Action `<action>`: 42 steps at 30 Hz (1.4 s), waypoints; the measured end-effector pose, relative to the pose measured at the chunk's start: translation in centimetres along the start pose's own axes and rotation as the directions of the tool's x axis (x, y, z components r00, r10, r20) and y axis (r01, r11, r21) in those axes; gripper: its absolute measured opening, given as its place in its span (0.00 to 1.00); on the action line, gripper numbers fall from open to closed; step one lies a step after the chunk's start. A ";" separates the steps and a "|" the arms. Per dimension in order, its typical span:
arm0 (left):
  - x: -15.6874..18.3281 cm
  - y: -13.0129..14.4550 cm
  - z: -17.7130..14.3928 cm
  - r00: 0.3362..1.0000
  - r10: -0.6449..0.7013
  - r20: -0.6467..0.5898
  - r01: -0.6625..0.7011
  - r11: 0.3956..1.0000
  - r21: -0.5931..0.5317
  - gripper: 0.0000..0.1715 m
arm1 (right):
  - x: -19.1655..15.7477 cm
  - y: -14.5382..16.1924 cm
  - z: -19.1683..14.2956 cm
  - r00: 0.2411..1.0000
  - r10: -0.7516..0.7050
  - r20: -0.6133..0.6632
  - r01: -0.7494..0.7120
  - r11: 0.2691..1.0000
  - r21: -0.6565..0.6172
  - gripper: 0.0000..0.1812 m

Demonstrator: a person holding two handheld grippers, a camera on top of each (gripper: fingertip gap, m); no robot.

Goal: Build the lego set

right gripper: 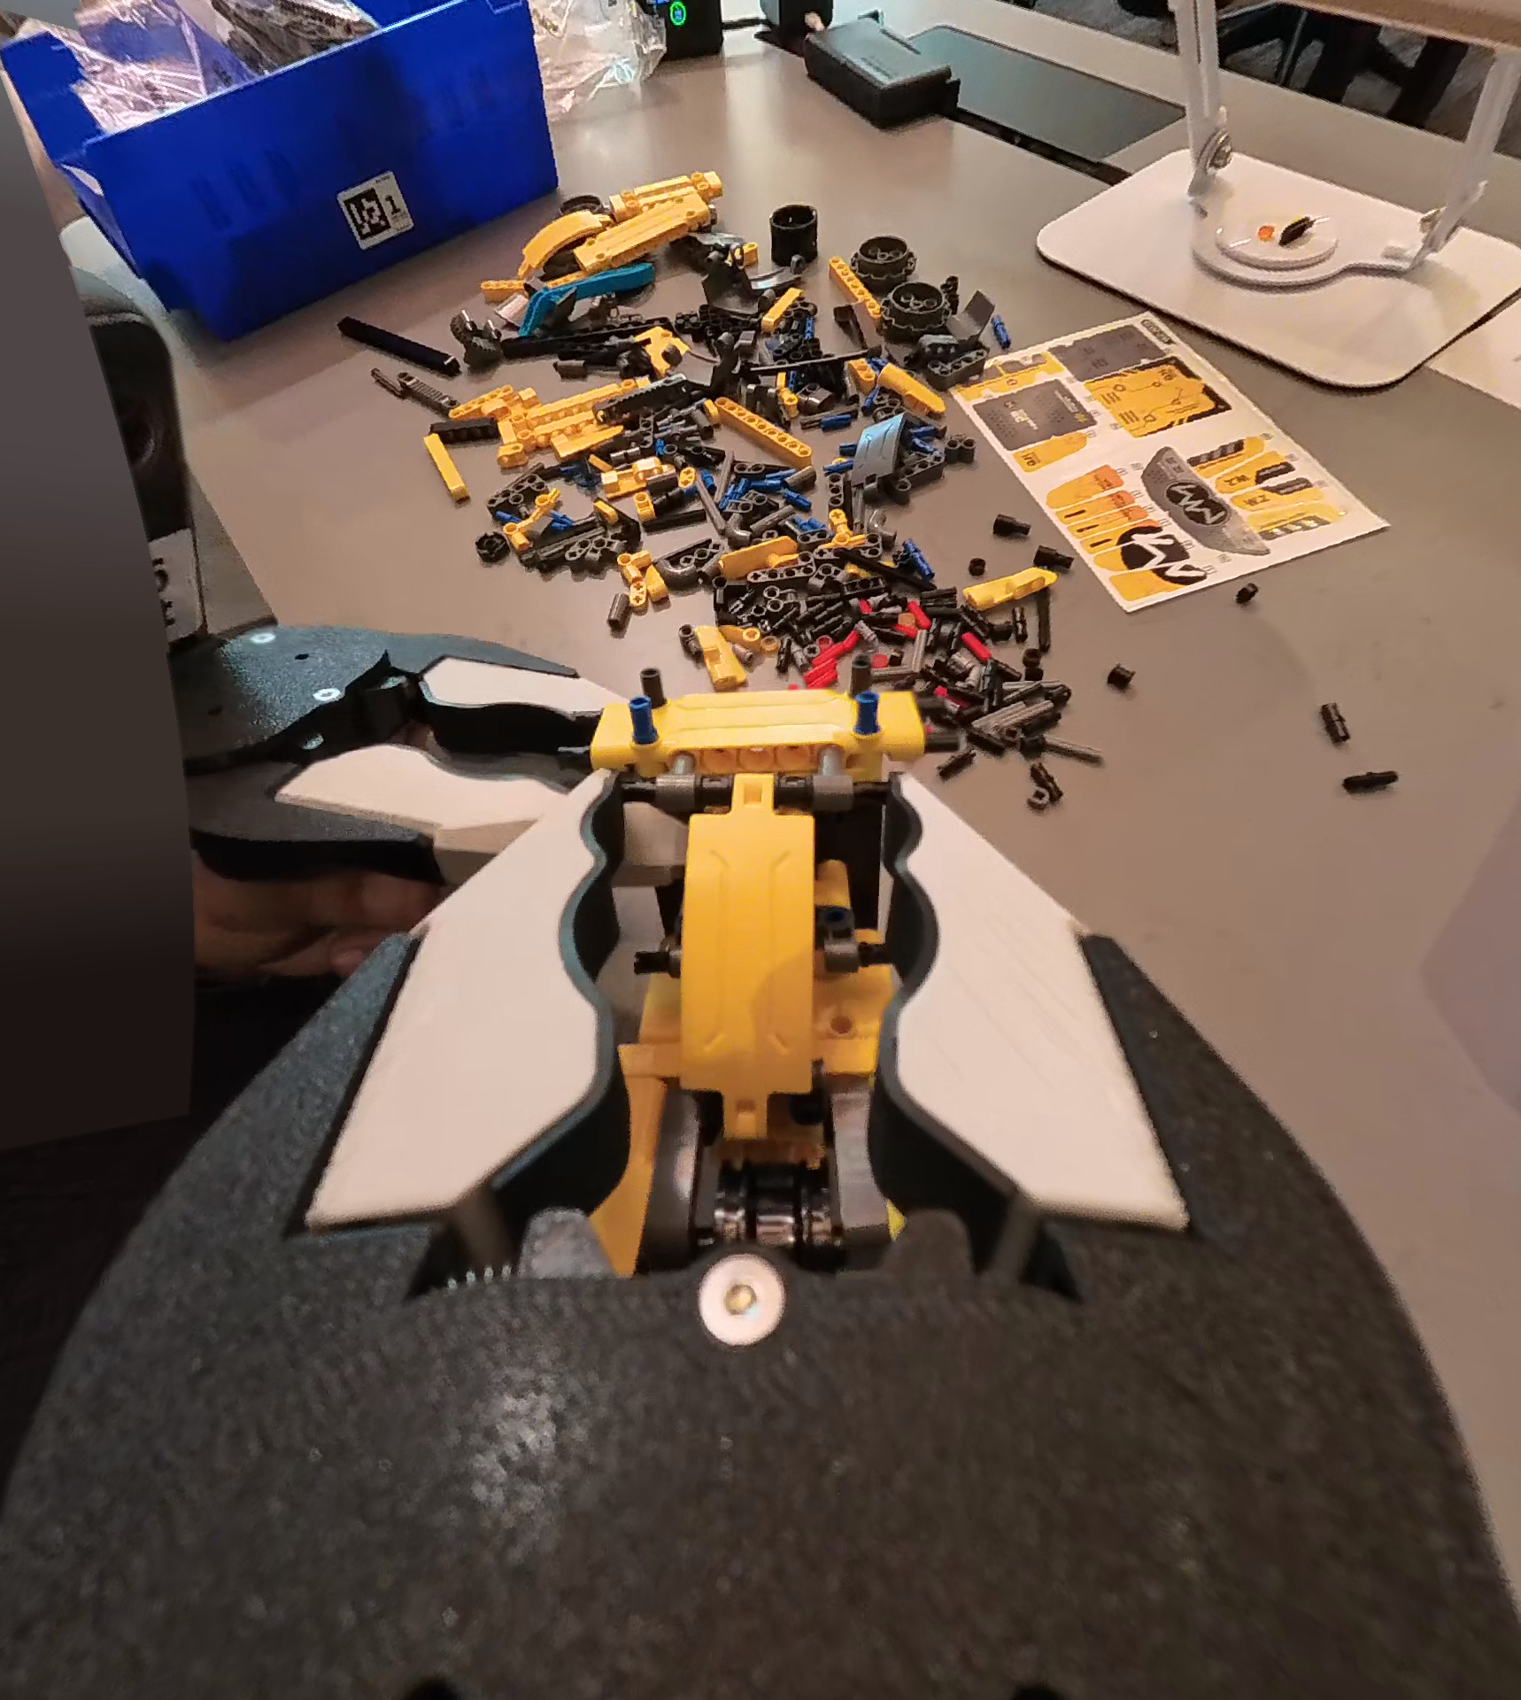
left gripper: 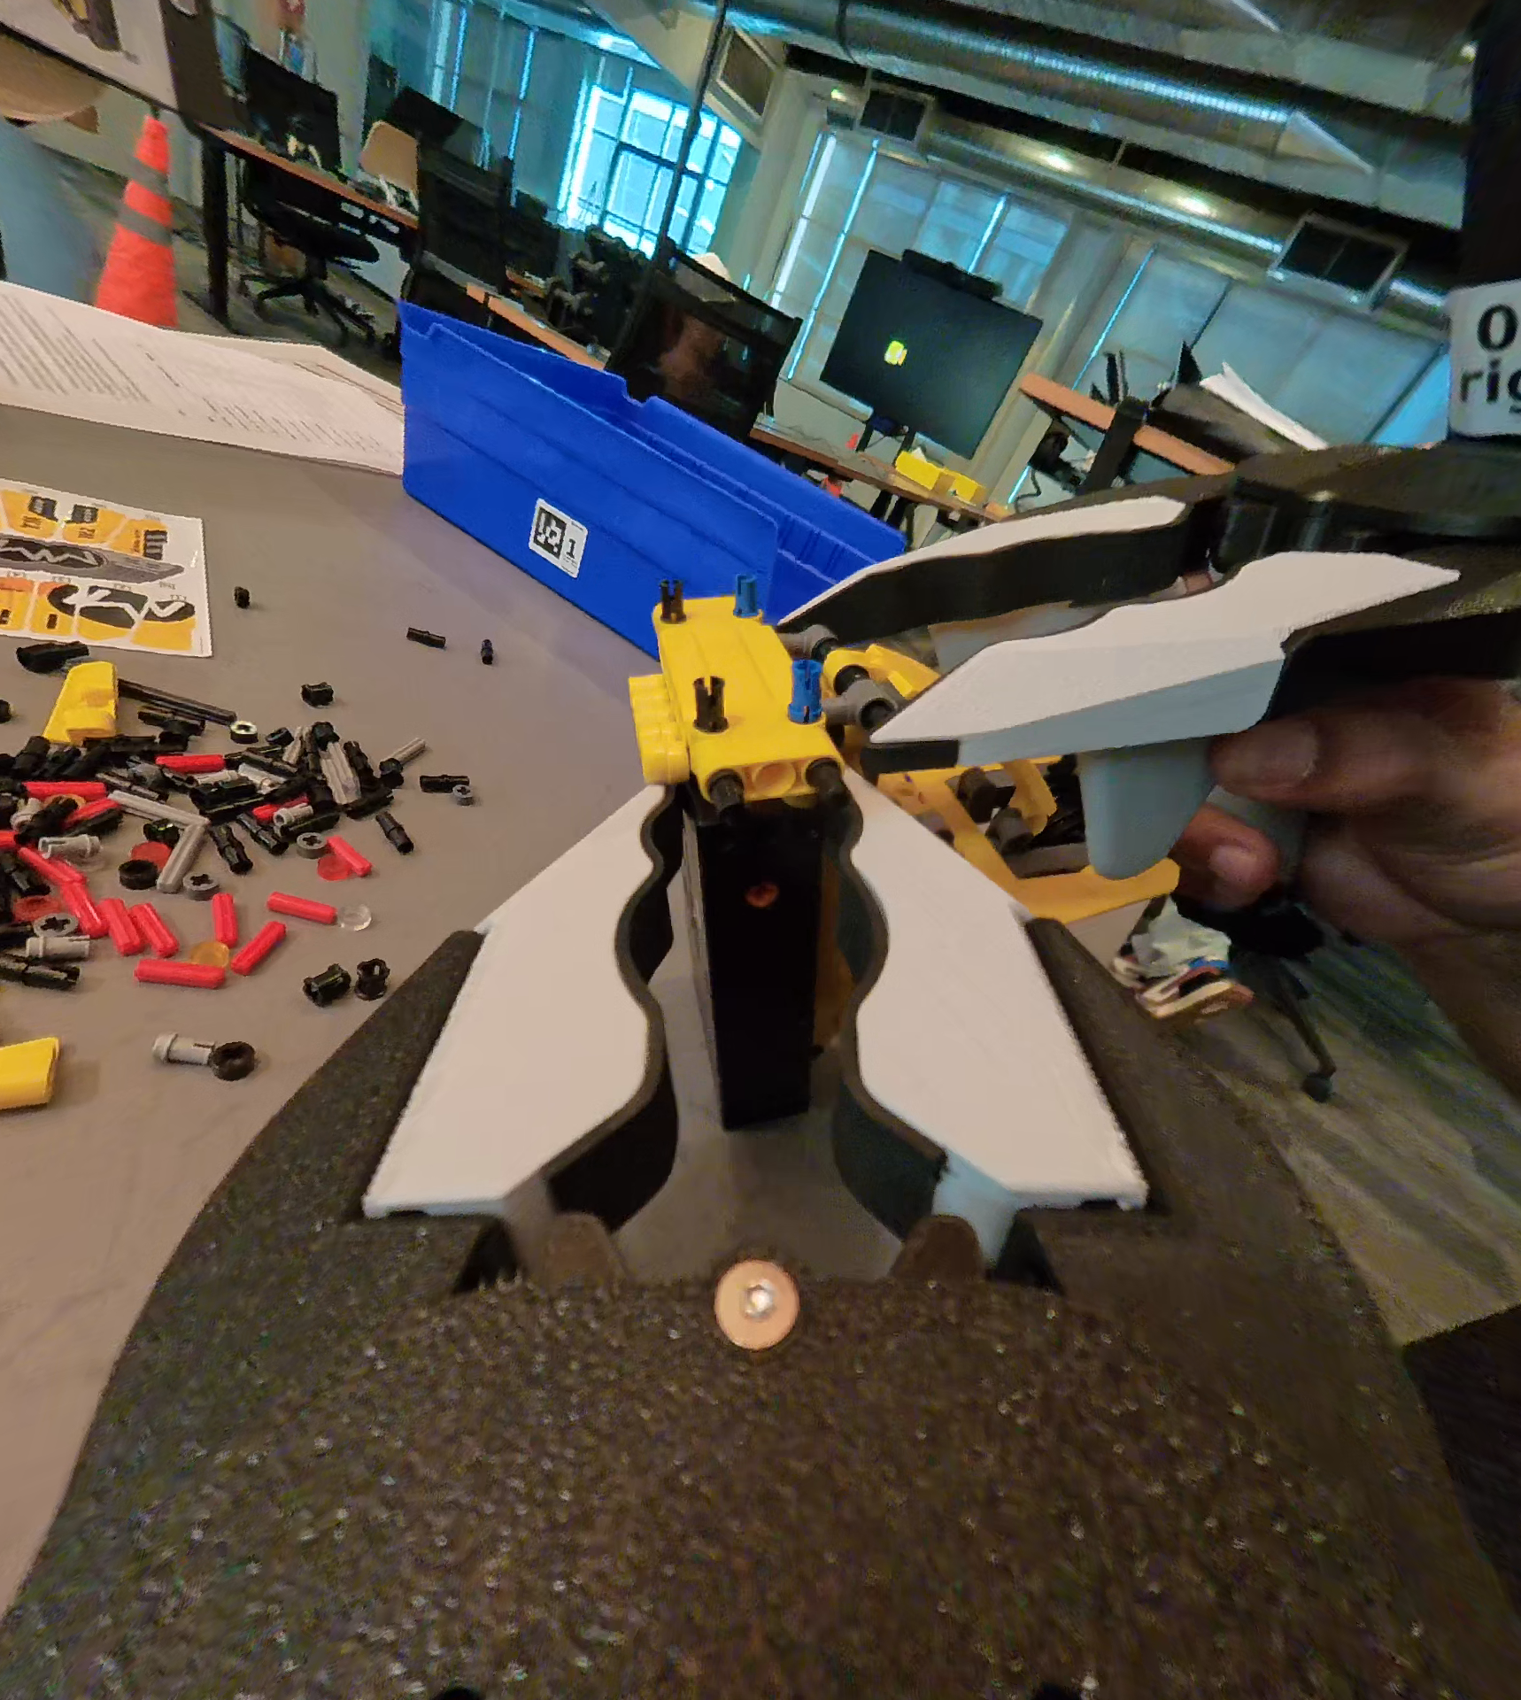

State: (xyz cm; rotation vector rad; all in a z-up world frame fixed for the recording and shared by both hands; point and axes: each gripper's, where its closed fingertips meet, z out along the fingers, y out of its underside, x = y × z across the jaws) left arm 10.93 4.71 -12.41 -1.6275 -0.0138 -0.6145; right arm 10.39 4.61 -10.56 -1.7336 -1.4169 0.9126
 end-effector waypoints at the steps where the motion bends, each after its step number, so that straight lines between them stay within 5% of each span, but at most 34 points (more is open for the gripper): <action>1: 0.1 0.1 0.0 1.000 0.020 0.002 -0.020 1.000 -0.013 0.17 | 0.0 0.0 0.0 1.000 0.001 0.004 -0.001 1.000 -0.002 0.31; 12: 0.4 0.2 -0.1 0.973 0.220 0.064 -0.216 0.975 -0.057 0.17 | -0.3 0.2 -0.6 0.999 0.012 0.051 -0.010 0.999 -0.047 0.31; 21: -0.2 -0.1 -0.1 0.860 0.503 0.089 -0.491 0.861 -0.129 0.17 | -0.1 0.4 -0.4 0.995 0.027 0.092 -0.024 0.999 -0.042 0.31; 30: -0.7 -0.2 0.1 0.827 0.560 0.044 -0.551 0.824 -0.131 0.17 | 0.2 0.3 -0.3 0.983 0.089 0.160 -0.085 0.996 -0.035 0.30; 42: -1.1 -0.3 0.2 0.834 0.551 0.007 -0.545 0.826 -0.145 0.18 | 0.5 0.0 0.1 0.997 -0.050 0.063 0.047 0.998 0.050 0.31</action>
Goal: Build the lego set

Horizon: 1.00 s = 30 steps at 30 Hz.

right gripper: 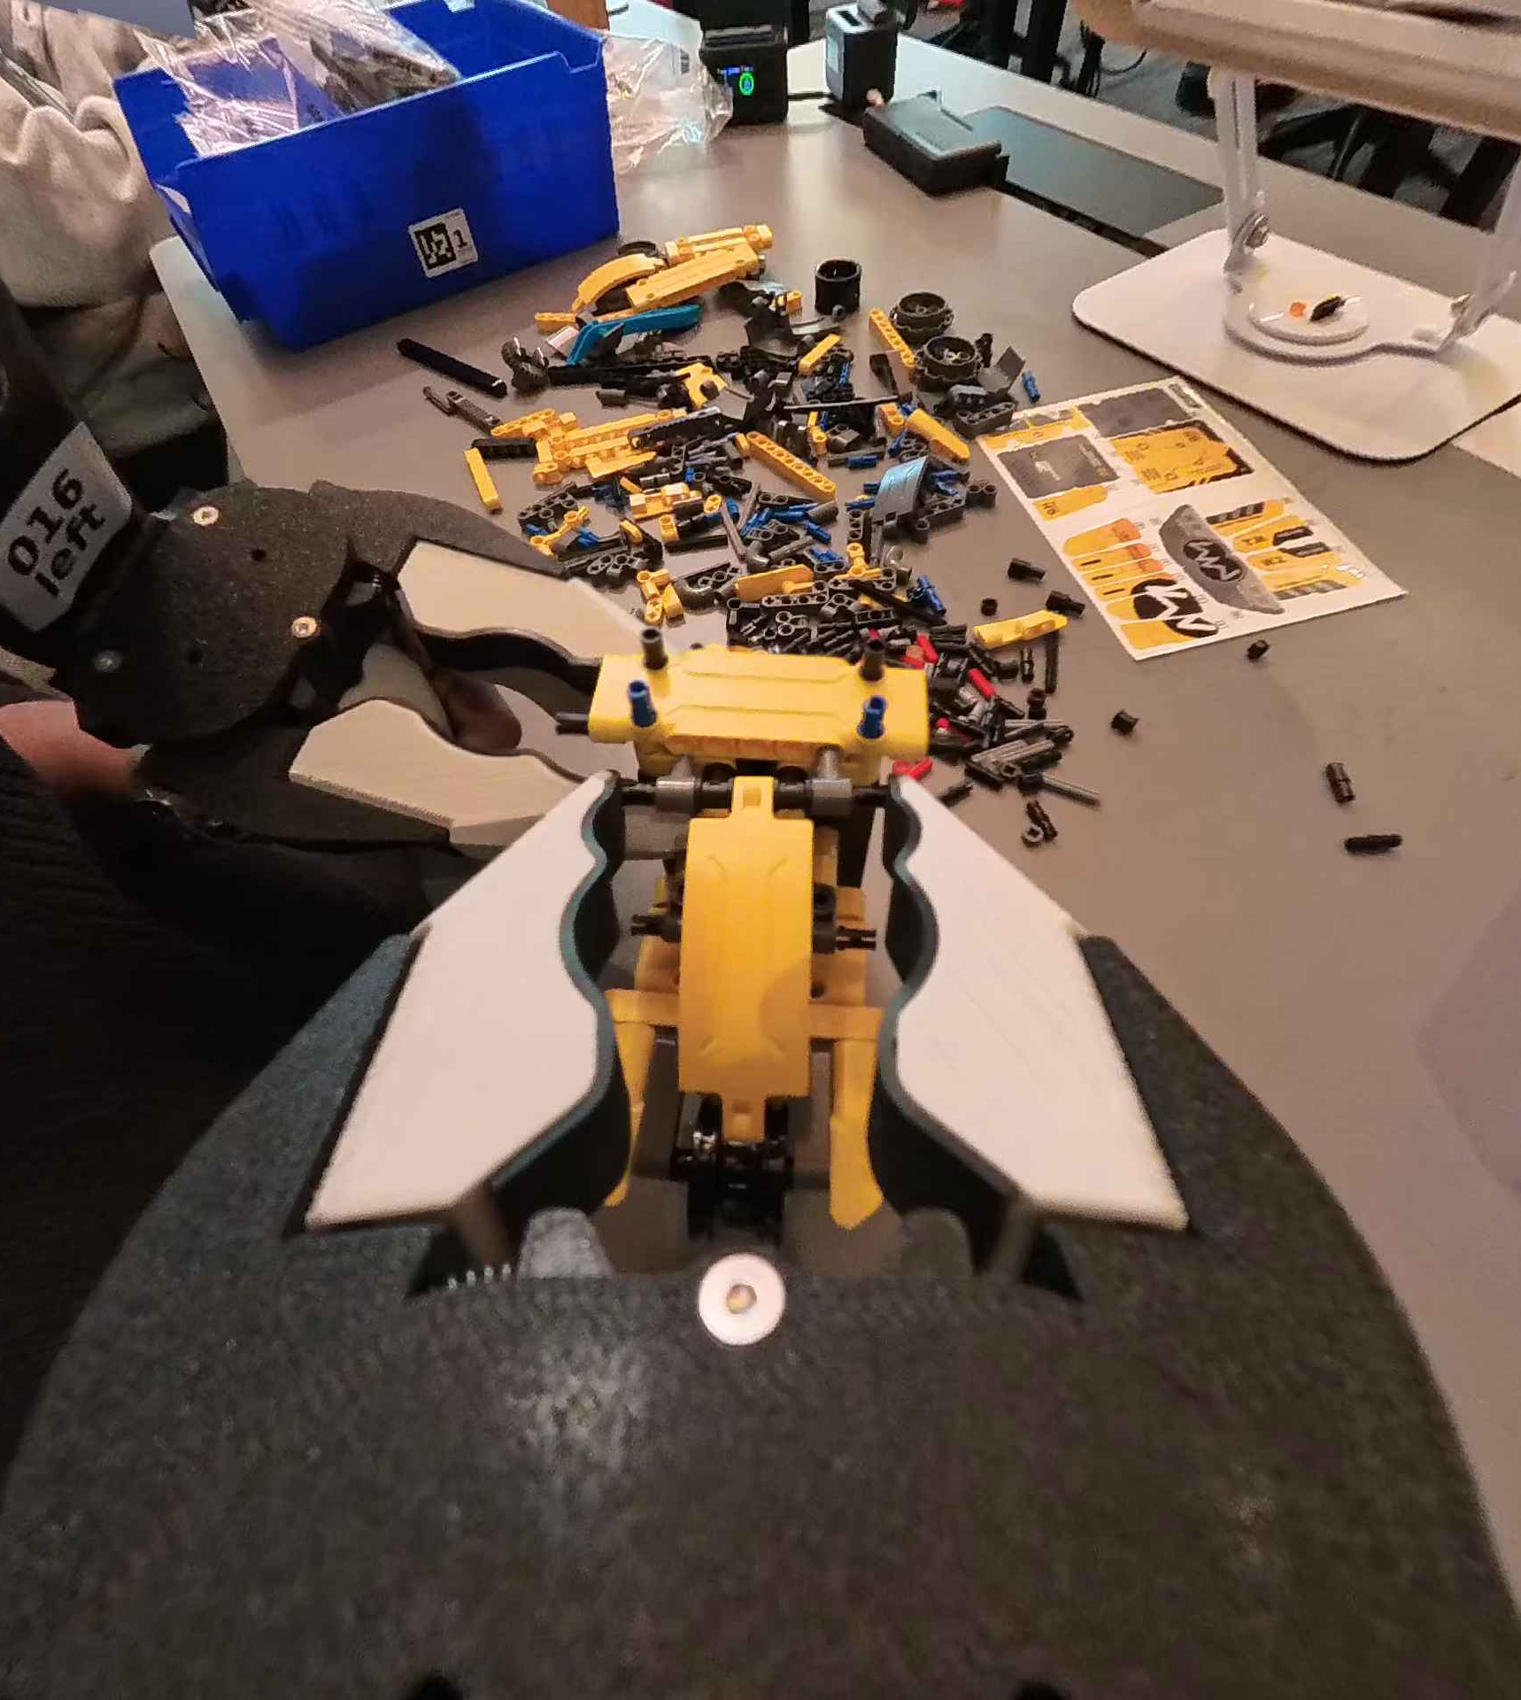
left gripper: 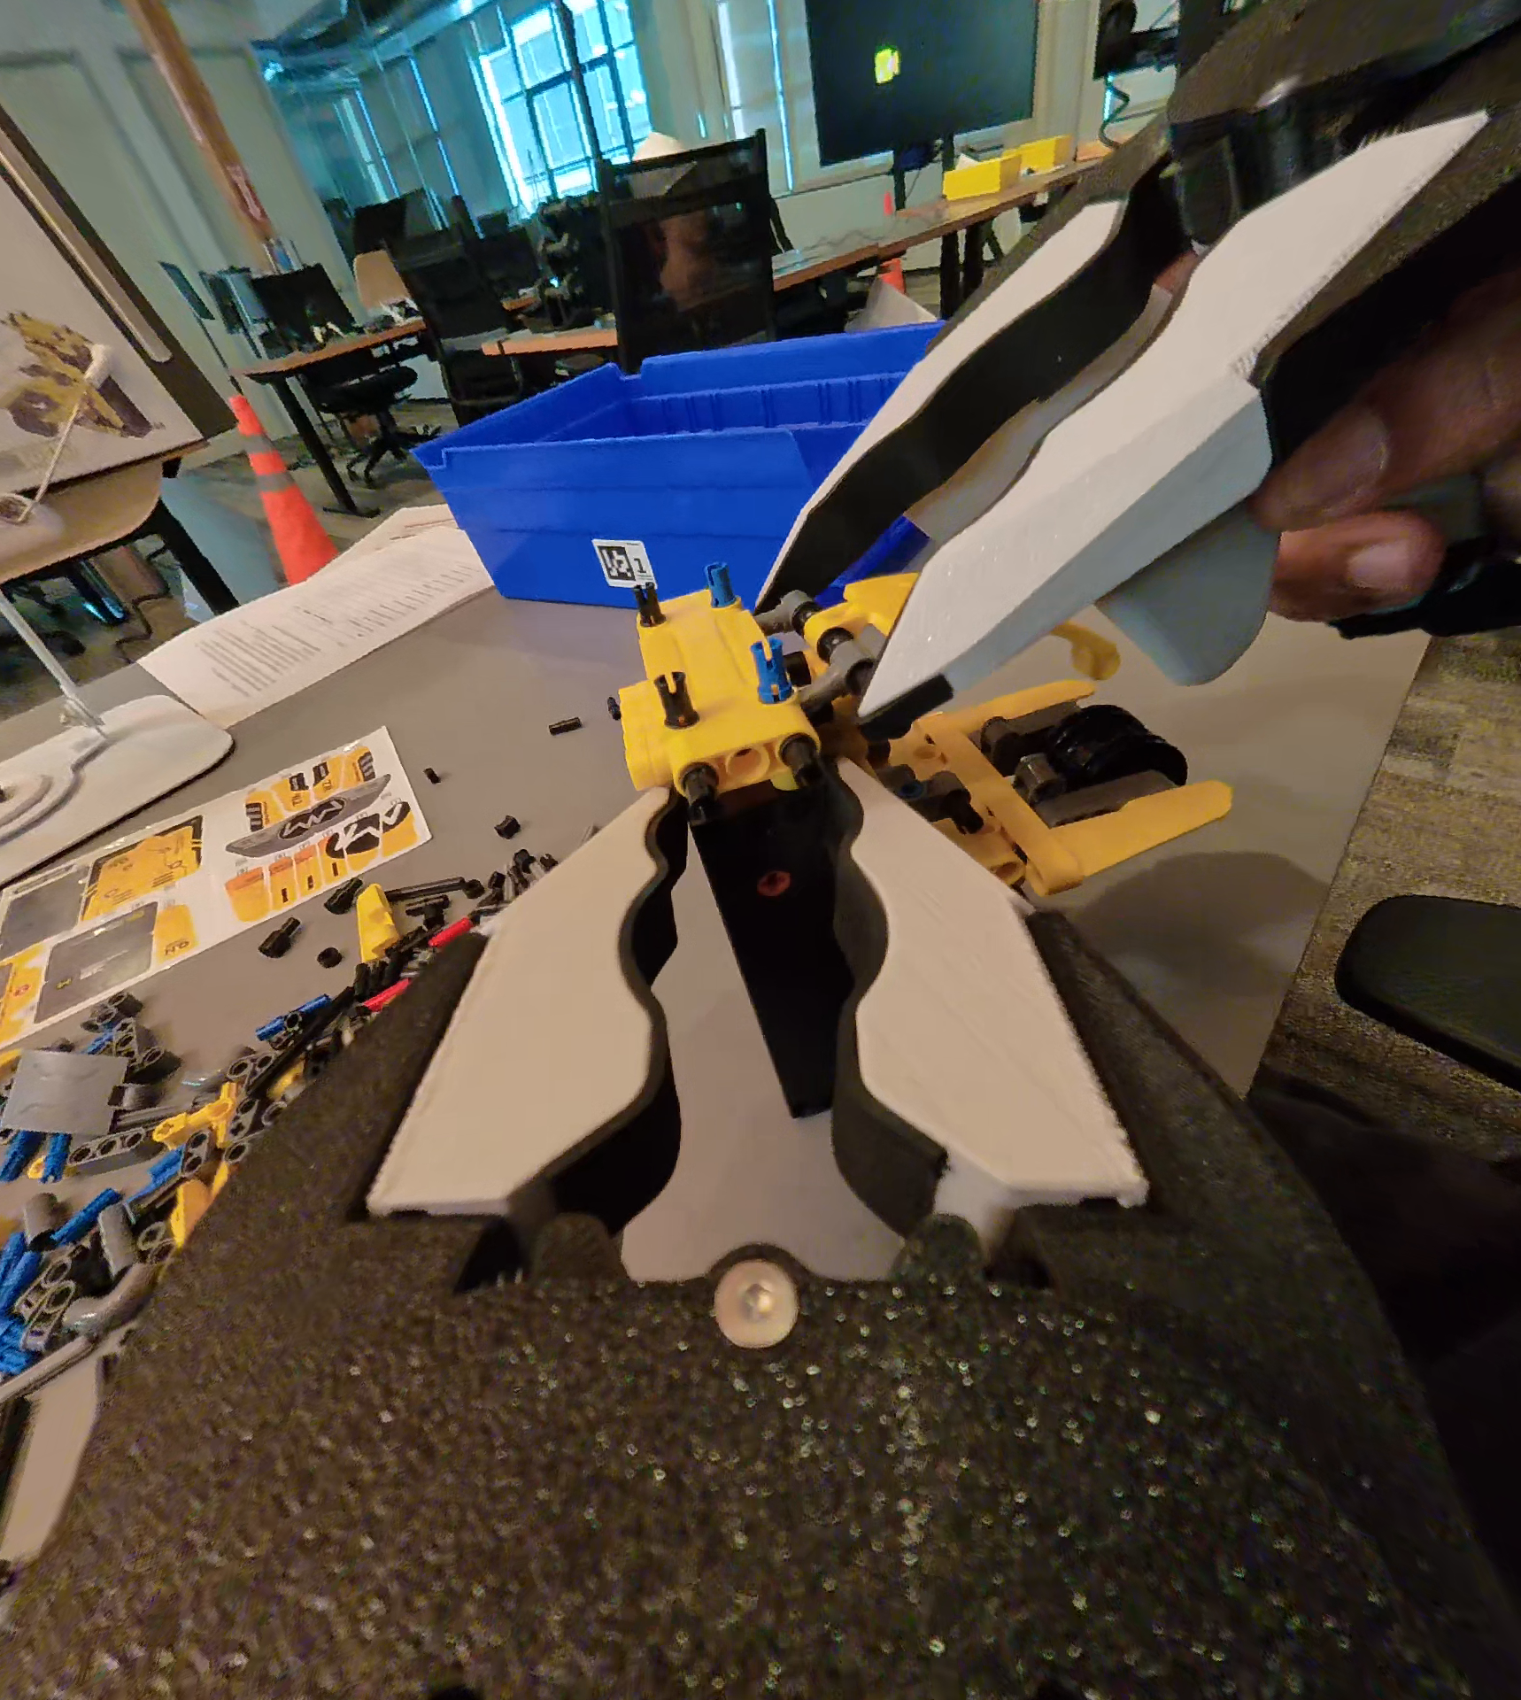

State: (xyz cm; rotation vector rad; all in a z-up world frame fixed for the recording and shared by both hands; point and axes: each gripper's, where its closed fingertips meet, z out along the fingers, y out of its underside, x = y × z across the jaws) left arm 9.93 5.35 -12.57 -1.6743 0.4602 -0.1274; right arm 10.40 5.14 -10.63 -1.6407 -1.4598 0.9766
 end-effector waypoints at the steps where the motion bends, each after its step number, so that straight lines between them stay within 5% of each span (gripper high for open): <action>1: 0.0 0.0 0.0 1.000 -0.004 -0.001 0.004 1.000 0.000 0.18 | 0.0 0.0 0.0 1.000 -0.006 -0.004 0.006 1.000 0.010 0.31; 13: -0.6 0.1 0.1 0.998 -0.065 0.019 0.065 0.998 0.012 0.17 | 0.3 -0.6 0.5 0.994 0.109 -0.008 -0.106 0.978 0.177 0.31; 30: -0.9 0.1 0.3 0.992 -0.125 0.003 0.125 0.992 0.010 0.17 | 0.5 -0.5 0.8 0.999 0.035 -0.030 -0.031 0.989 0.145 0.31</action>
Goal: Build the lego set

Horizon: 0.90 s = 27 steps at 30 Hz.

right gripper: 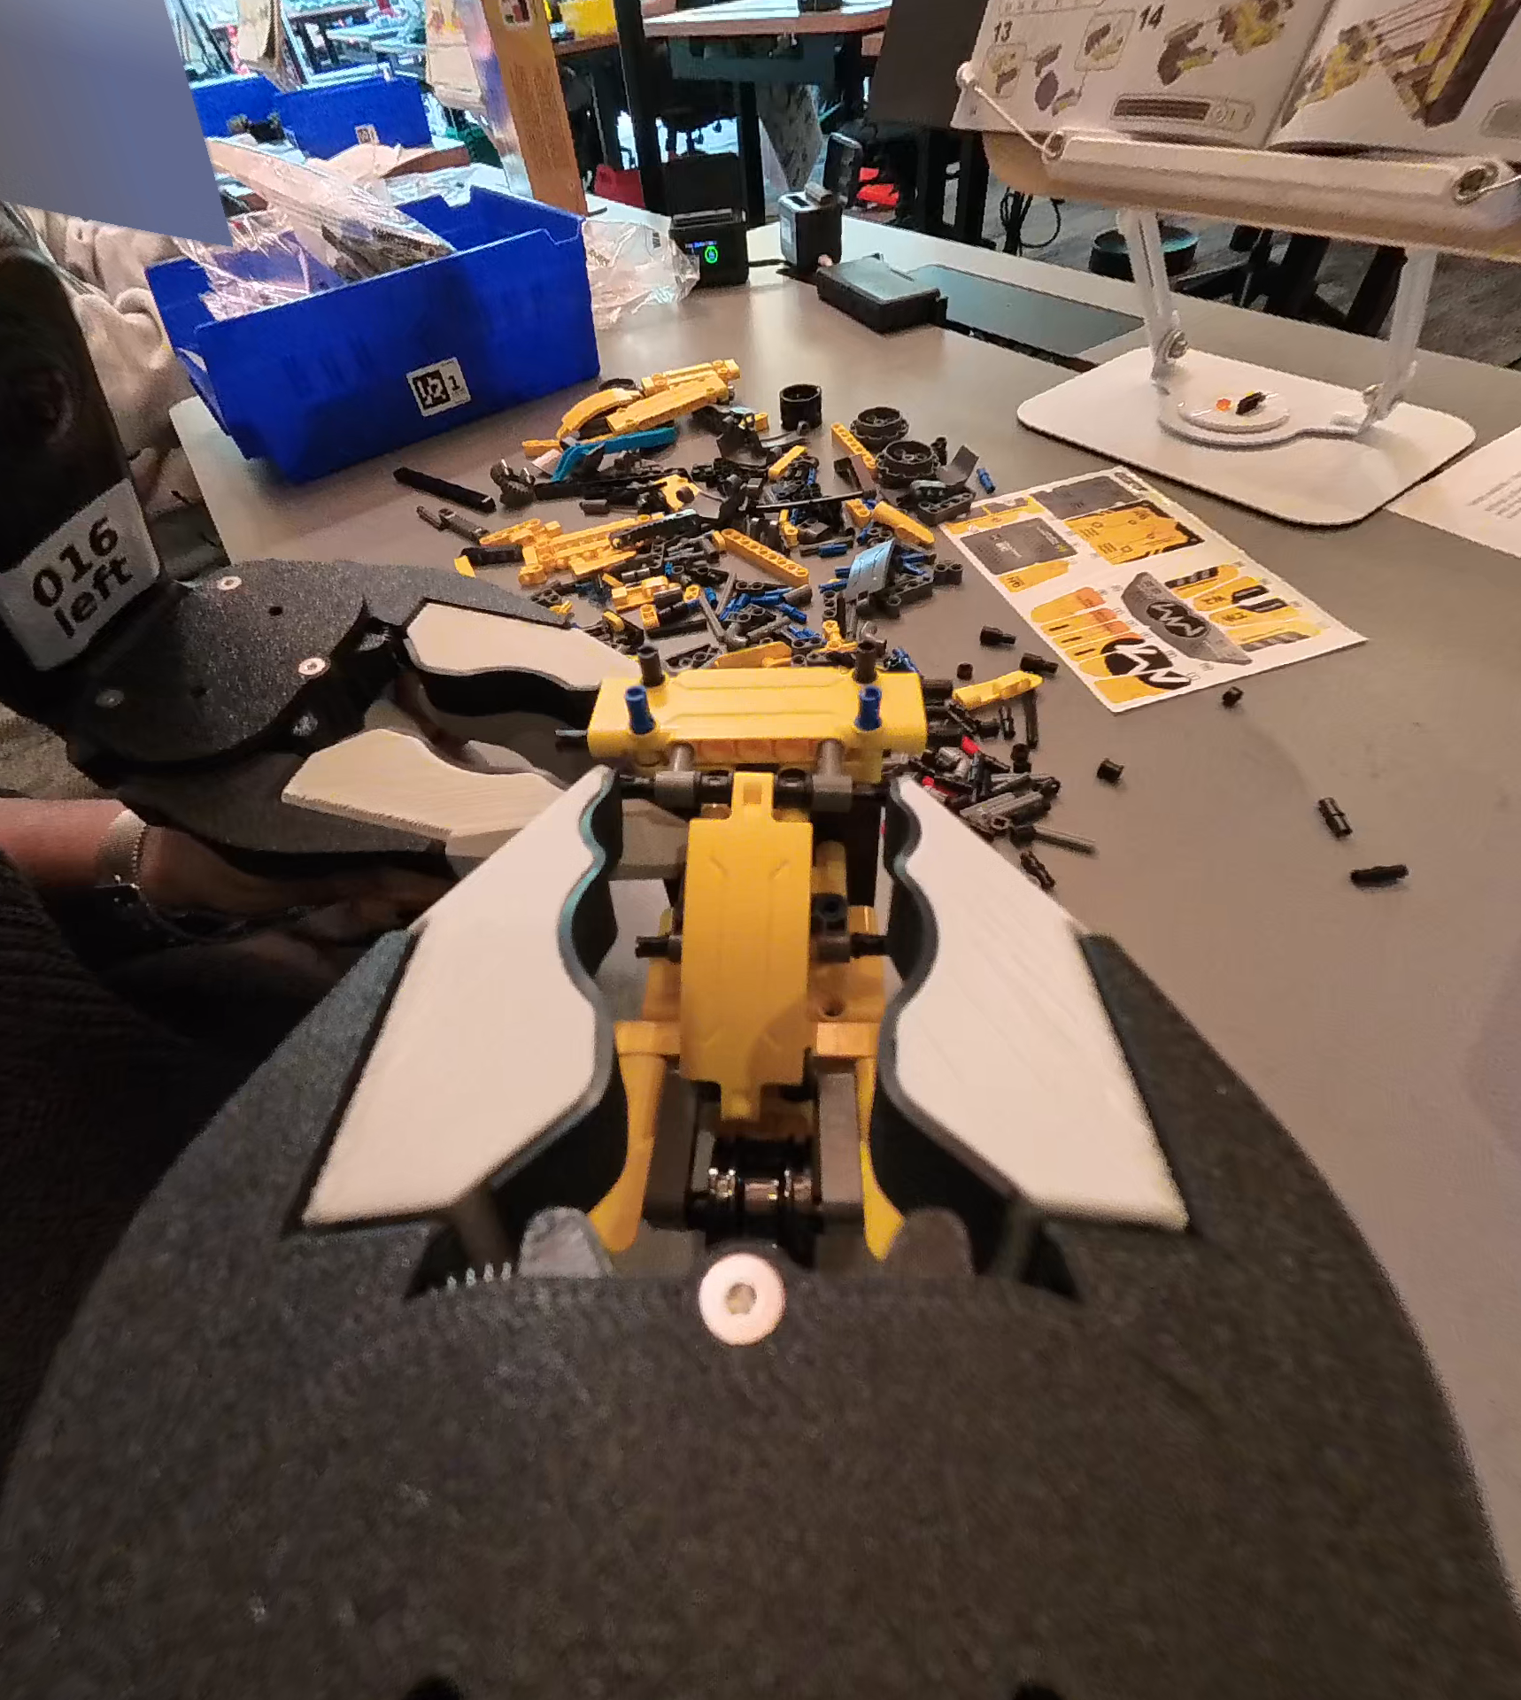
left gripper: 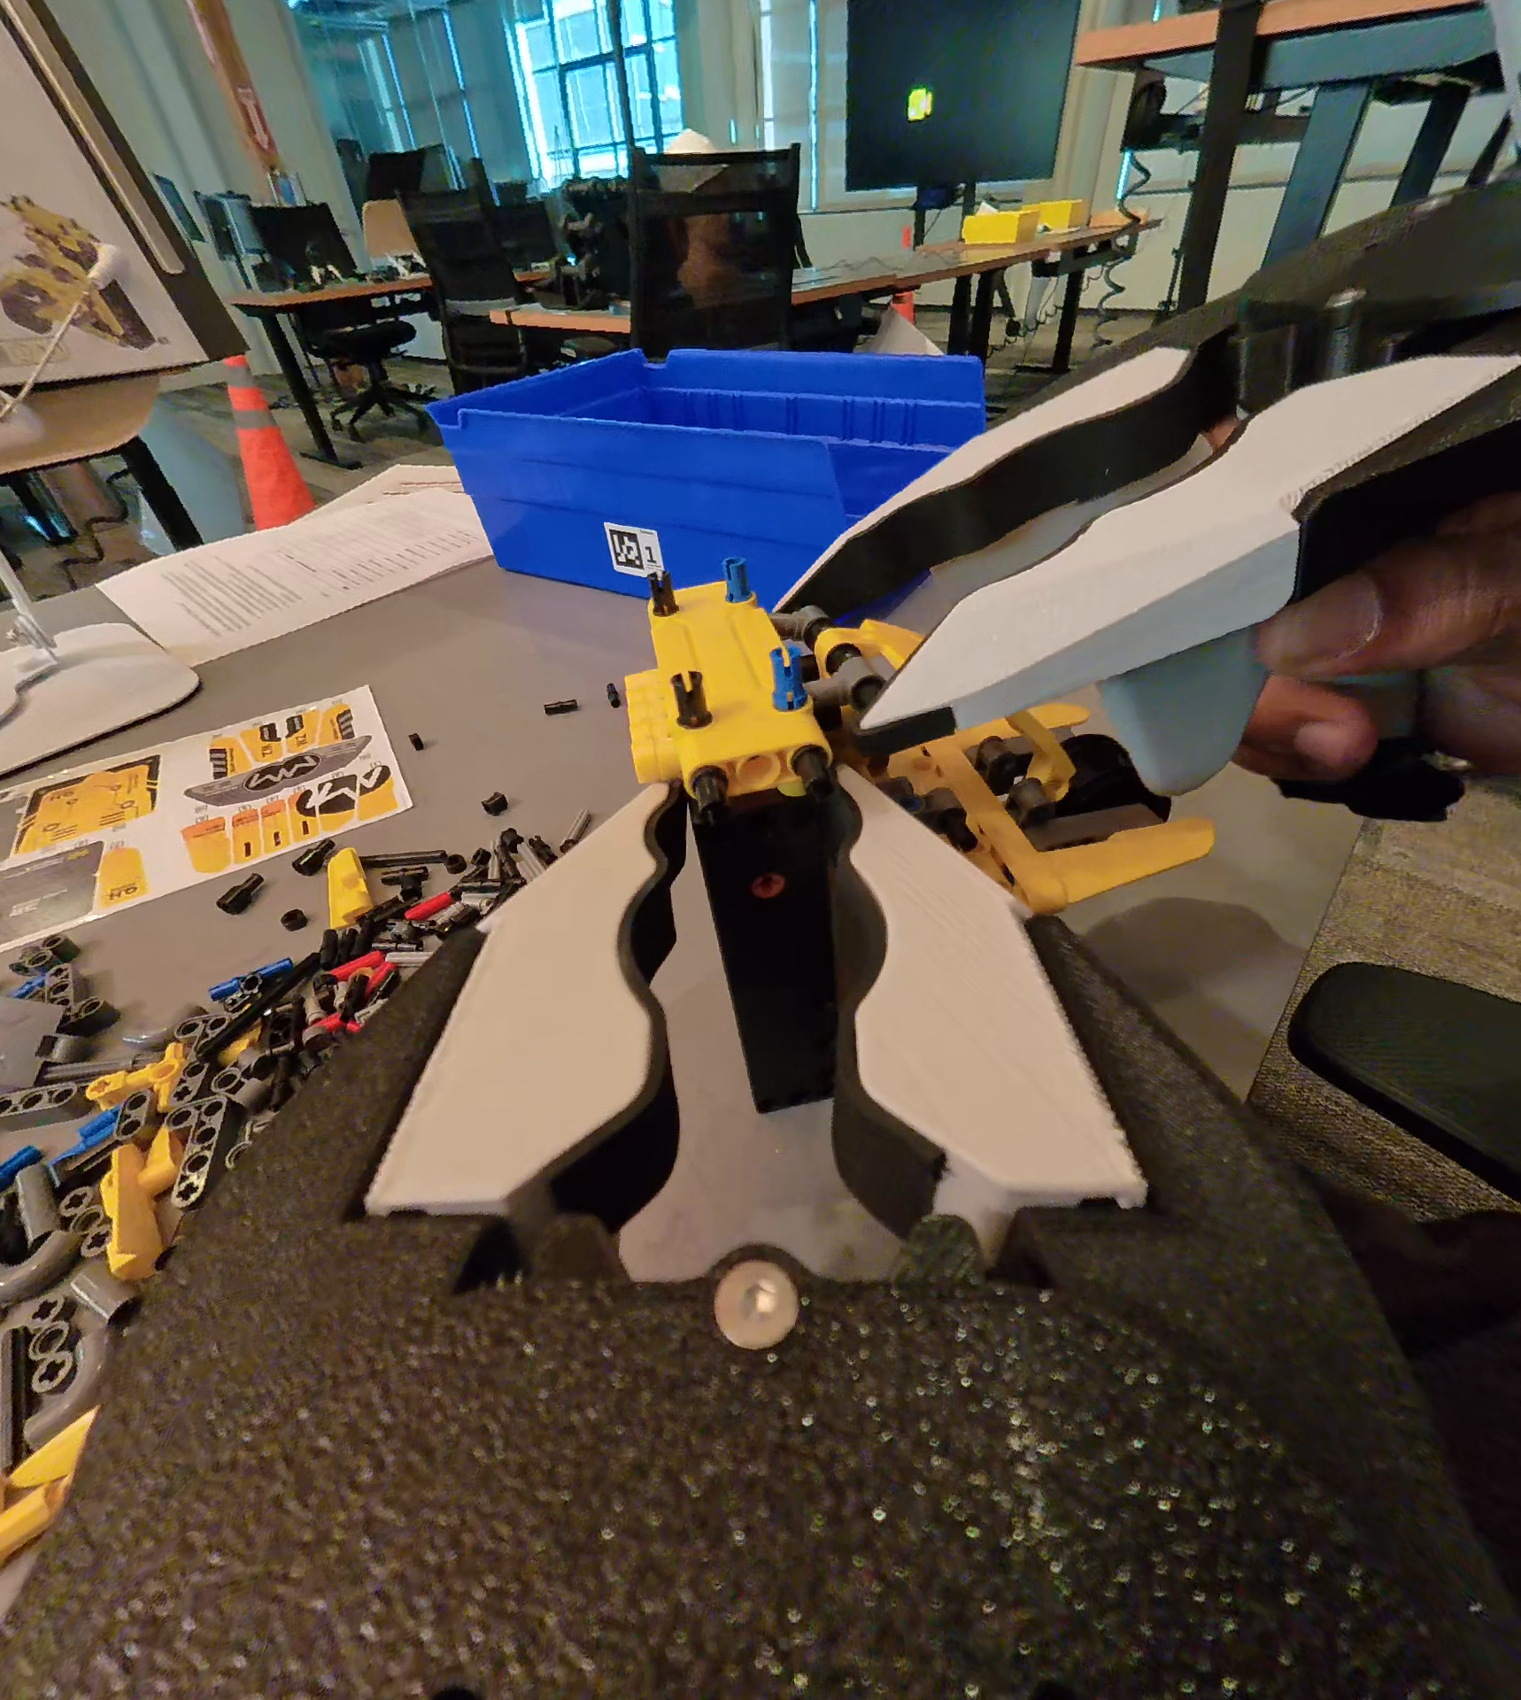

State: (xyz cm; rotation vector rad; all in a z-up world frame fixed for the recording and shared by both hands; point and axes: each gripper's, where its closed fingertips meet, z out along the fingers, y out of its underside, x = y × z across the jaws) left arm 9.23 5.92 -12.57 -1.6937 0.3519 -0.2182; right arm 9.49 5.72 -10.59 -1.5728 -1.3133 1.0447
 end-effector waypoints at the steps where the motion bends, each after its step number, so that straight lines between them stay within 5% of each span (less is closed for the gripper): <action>1: 0.0 0.0 0.0 1.000 0.002 0.001 -0.002 1.000 0.000 0.17 | 0.0 0.0 0.0 1.000 0.004 0.003 -0.004 1.000 -0.002 0.31; 27: -0.5 -0.1 0.2 0.999 0.008 0.050 -0.008 1.000 0.007 0.17 | 0.4 -1.1 -1.5 0.998 0.058 0.018 -0.060 0.990 0.125 0.31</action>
